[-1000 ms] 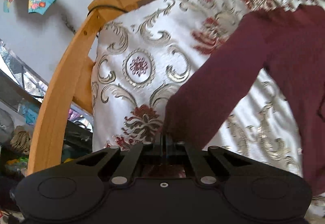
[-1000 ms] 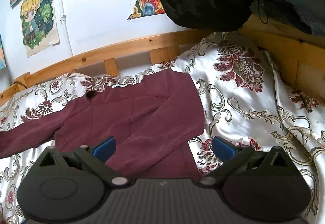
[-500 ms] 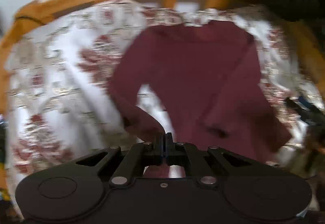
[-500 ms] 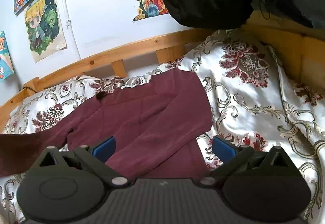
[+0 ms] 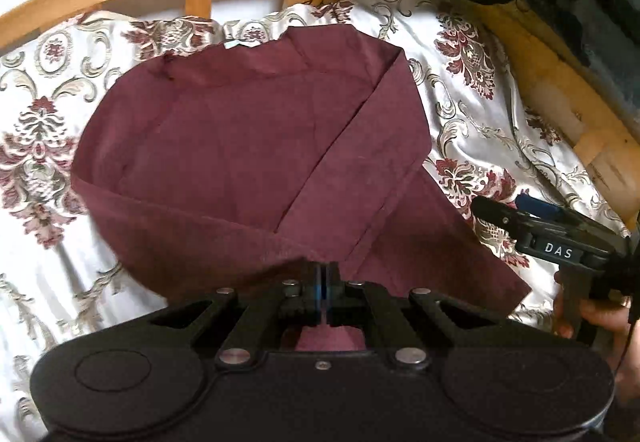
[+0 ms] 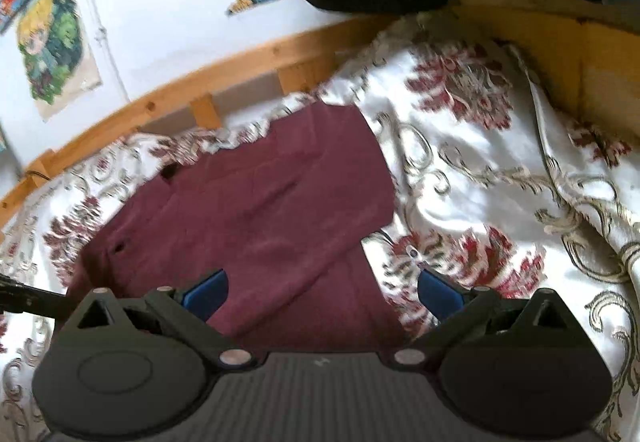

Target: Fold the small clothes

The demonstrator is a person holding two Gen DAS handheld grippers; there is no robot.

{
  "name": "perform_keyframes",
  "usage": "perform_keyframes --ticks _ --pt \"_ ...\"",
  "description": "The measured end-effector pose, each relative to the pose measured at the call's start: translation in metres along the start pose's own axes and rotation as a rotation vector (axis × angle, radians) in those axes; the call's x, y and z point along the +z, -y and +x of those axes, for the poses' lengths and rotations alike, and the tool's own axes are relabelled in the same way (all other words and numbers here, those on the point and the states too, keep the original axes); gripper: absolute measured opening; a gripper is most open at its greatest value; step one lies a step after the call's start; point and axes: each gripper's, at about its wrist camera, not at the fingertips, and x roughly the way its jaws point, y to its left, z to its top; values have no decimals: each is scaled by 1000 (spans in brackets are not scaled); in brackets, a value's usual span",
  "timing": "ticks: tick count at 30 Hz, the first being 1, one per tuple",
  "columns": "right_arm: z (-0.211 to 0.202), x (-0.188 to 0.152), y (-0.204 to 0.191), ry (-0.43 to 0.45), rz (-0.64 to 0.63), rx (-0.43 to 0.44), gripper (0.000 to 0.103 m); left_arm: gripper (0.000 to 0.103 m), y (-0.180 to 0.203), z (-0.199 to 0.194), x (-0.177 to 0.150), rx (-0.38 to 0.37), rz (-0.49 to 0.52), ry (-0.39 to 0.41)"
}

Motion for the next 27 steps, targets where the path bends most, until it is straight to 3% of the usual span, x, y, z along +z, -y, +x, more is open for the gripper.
perform_keyframes --ticks 1,3,5,8,11,15,17,21,24,26,27 --pt "4 -1 2 -15 7 -7 103 6 -2 4 -1 -18 -16 -1" --pt "12 -2 6 -46 28 -10 103 22 -9 12 -3 -66 -64 -7" --pt "18 -4 9 -63 44 -4 103 29 -18 14 -5 -90 -86 2" --pt "19 -5 6 -42 58 28 103 47 -32 5 -10 -104 -84 63" --pt "14 -4 -2 31 59 123 103 70 -51 -12 -18 -87 -72 174" --pt "11 -6 -19 63 22 267 103 84 -86 -27 -28 6 -70 263" --pt "18 -8 -31 10 -17 297 103 87 -107 -29 -35 81 -99 294" --pt "38 -23 -54 -112 -102 250 102 87 -147 -23 -46 208 -204 322" --pt "48 -33 -66 -181 -136 227 89 87 -171 -17 -48 223 -293 319" --pt "54 -39 -71 -215 -153 205 71 87 -181 -12 -47 212 -333 309" --pt "57 -42 -72 -228 -158 202 66 88 -183 -10 -46 207 -339 312"
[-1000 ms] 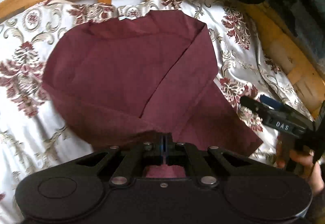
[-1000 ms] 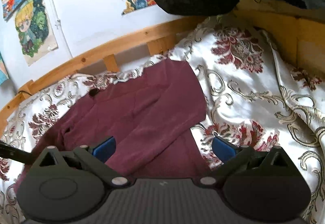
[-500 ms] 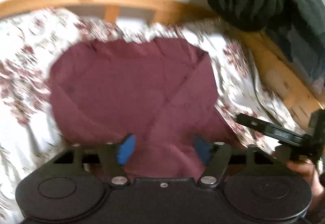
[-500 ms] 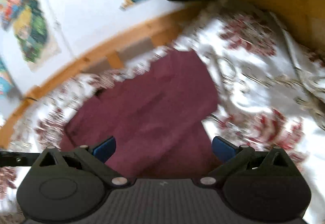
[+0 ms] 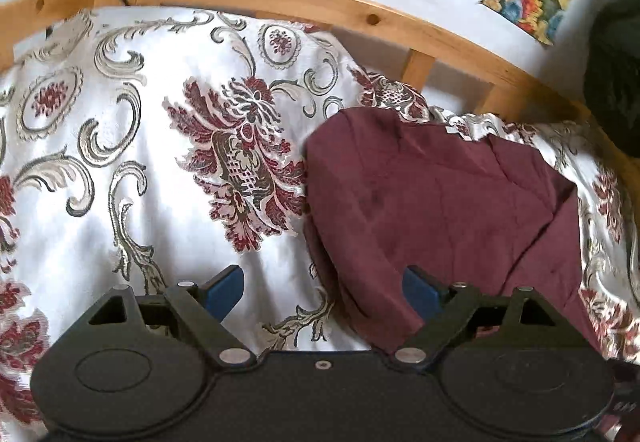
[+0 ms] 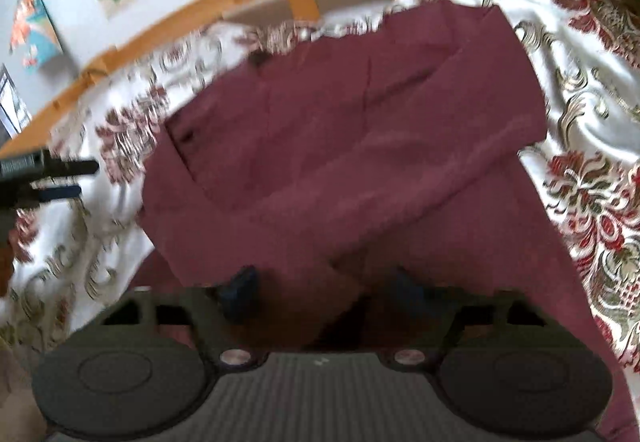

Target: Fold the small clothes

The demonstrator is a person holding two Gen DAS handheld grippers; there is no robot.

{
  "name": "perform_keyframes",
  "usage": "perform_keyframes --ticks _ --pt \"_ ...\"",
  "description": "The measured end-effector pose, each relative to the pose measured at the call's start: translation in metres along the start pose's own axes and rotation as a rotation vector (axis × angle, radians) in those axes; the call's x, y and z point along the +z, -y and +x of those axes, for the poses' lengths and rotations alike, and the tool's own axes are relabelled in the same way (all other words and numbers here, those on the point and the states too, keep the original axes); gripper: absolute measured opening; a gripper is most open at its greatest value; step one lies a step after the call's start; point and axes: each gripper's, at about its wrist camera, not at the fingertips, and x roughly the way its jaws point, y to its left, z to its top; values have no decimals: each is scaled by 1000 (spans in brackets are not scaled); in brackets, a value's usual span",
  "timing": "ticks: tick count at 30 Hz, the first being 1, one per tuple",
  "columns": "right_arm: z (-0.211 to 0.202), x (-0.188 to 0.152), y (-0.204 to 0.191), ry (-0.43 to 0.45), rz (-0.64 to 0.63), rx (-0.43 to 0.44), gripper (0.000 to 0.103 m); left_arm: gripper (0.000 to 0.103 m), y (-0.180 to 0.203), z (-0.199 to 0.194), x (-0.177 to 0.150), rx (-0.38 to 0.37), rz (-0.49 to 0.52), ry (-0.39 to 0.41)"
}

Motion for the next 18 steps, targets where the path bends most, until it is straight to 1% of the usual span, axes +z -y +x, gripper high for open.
perform_keyframes --ticks 1,3,4,5,7,9,11,13,15,17,18 --pt "3 -3 -1 -12 1 11 61 88 0 2 2 -3 0 4" --pt "1 -7 -4 -15 4 35 58 88 -1 5 2 -2 6 10" --pt "0 -9 -6 -14 -11 37 46 88 -1 6 1 -3 6 9" --pt "-1 -10 -9 -12 -32 31 29 89 0 7 2 -10 3 7" --pt "-5 -10 -13 2 -67 12 10 89 0 5 0 -29 -8 4" --pt "-13 -10 -16 39 -76 54 7 90 -1 2 -1 -39 -20 6" --pt "-29 -6 -21 131 -109 130 6 90 0 0 -2 -38 -18 7" --pt "-51 -3 -32 256 -180 167 6 90 1 0 -3 -27 -11 8" --pt "-74 -1 -37 357 -210 179 6 90 1 -1 -5 -23 -8 9" --pt "-89 -1 -32 411 -181 154 6 90 1 -2 -5 -16 -9 10" --pt "-92 -1 -27 419 -157 135 6 90 1 -2 -6 -14 -10 8"
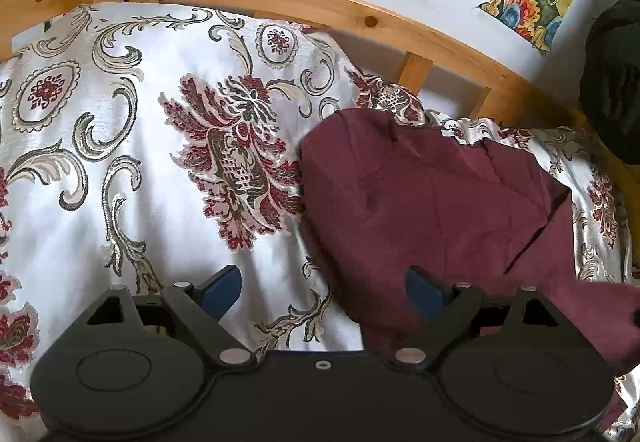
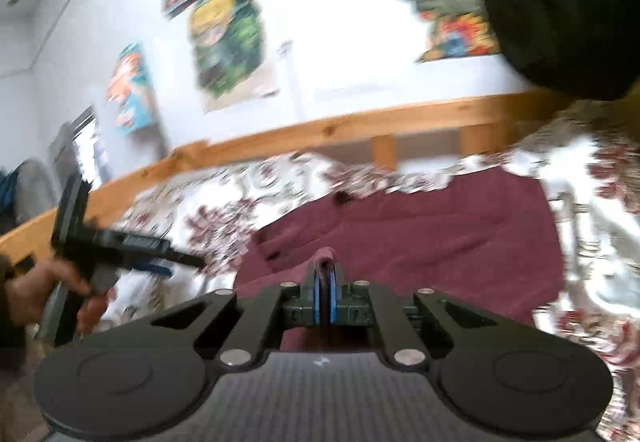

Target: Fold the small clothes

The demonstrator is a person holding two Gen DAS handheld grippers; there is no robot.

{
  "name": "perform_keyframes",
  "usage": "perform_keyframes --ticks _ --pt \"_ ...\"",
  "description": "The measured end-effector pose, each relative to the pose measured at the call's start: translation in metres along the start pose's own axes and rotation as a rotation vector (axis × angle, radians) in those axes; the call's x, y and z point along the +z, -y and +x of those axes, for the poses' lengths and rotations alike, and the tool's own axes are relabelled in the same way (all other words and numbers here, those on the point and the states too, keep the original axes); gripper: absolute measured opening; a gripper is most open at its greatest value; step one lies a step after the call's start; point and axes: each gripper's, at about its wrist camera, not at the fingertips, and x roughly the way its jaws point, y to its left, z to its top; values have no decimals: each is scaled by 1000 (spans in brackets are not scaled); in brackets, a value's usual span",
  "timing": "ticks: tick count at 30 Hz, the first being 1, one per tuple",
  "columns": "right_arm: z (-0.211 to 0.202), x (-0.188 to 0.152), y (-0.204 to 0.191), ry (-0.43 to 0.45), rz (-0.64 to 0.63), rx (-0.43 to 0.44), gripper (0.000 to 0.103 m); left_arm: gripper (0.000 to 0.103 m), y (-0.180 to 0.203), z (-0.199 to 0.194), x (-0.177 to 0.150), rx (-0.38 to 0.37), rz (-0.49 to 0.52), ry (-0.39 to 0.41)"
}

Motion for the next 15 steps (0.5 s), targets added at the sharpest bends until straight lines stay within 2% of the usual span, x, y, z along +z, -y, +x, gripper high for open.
perform_keyframes --ticks 4,6,8,10,12,14,15 --pt "-8 -2 30 -44 92 -131 6 90 2 2 -2 5 8 -15" --pt "-3 -5 47 -112 149 -191 7 90 3 5 -4 7 15 -25" --pt "6 -14 66 -201 211 -257 15 90 4 7 -5 -1 14 -37" --pt "12 -23 76 -243 232 -300 18 90 4 10 -6 -26 -4 -53" --pt "15 -25 81 -248 235 -313 36 90 4 13 -6 -57 -27 -62" --pt "16 -26 79 -220 226 -302 59 90 5 17 -6 -79 -40 -59" --pt "16 -26 78 -207 219 -294 63 90 5 20 -6 -81 -43 -56"
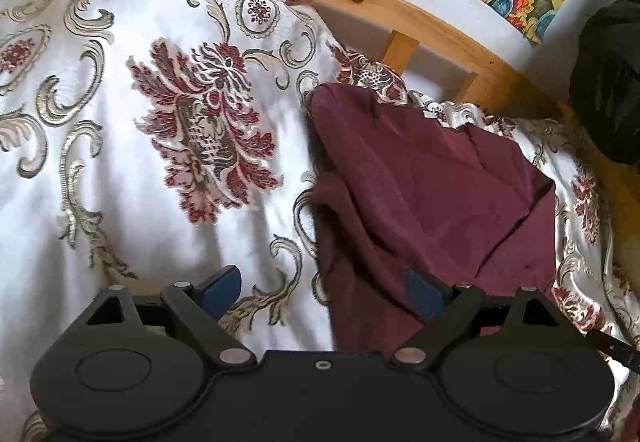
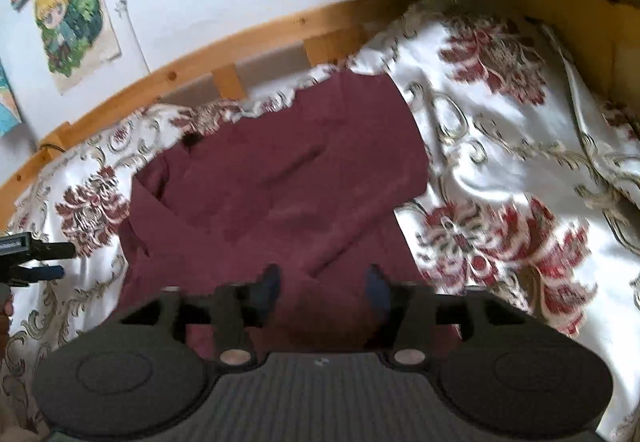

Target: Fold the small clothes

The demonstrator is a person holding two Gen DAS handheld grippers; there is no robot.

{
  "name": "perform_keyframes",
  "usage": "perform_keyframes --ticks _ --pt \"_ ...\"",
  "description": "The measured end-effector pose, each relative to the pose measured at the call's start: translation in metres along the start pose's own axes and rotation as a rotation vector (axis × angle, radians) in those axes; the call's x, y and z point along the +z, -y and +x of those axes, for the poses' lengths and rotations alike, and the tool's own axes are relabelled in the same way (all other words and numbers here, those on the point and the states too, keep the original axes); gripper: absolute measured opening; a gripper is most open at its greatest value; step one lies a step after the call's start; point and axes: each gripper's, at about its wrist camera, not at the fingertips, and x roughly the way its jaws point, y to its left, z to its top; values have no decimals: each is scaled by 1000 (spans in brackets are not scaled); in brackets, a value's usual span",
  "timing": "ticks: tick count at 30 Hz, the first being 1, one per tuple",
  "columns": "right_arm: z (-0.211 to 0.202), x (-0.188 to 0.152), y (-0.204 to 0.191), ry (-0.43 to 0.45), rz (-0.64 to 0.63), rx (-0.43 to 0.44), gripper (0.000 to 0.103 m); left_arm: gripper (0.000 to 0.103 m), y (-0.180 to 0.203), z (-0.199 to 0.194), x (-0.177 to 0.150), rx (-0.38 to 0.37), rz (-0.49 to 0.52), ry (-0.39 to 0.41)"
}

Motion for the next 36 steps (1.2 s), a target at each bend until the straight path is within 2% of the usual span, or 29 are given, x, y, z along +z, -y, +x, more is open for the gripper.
perform_keyframes --ticks 2,5,7,10,14,16,18,19,22,24,26,27,30,31,32,36 --pt "6 1 -5 16 -15 22 75 90 0 7 2 -1 -10 6" --pt "16 1 -16 7 -35 58 87 88 -1 20 5 -18 -27 16" --pt "21 1 -21 4 -50 77 89 85 -2 28 7 -41 -29 14" --pt "35 12 -29 1 -52 129 89 78 -6 43 8 -68 -23 18" --pt "75 62 -53 -34 -73 200 86 68 -20 59 9 -123 -59 22" --pt "99 90 -78 -46 -90 256 80 62 -26 65 11 -150 -84 23" --pt "127 114 -107 -69 -121 318 78 51 -32 71 14 -191 -117 30" --pt "139 122 -122 -85 -142 347 78 50 -35 74 15 -211 -131 31" --pt "177 133 -173 -142 -222 419 76 39 -40 82 16 -277 -173 24" --pt "201 132 -205 -189 -294 441 74 23 -47 88 15 -340 -226 9" --pt "220 125 -233 -229 -388 426 65 14 -54 93 13 -384 -290 8" --pt "231 121 -247 -259 -441 392 60 11 -56 95 13 -392 -314 9" --pt "252 111 -272 -292 -557 321 40 5 -63 97 12 -414 -375 18" --pt "255 109 -276 -293 -574 308 18 5 -63 97 13 -411 -383 24" --pt "257 109 -276 -292 -578 306 10 4 -63 96 14 -396 -381 35" --pt "253 120 -279 -226 -550 338 7 3 -59 78 18 -301 -390 115"
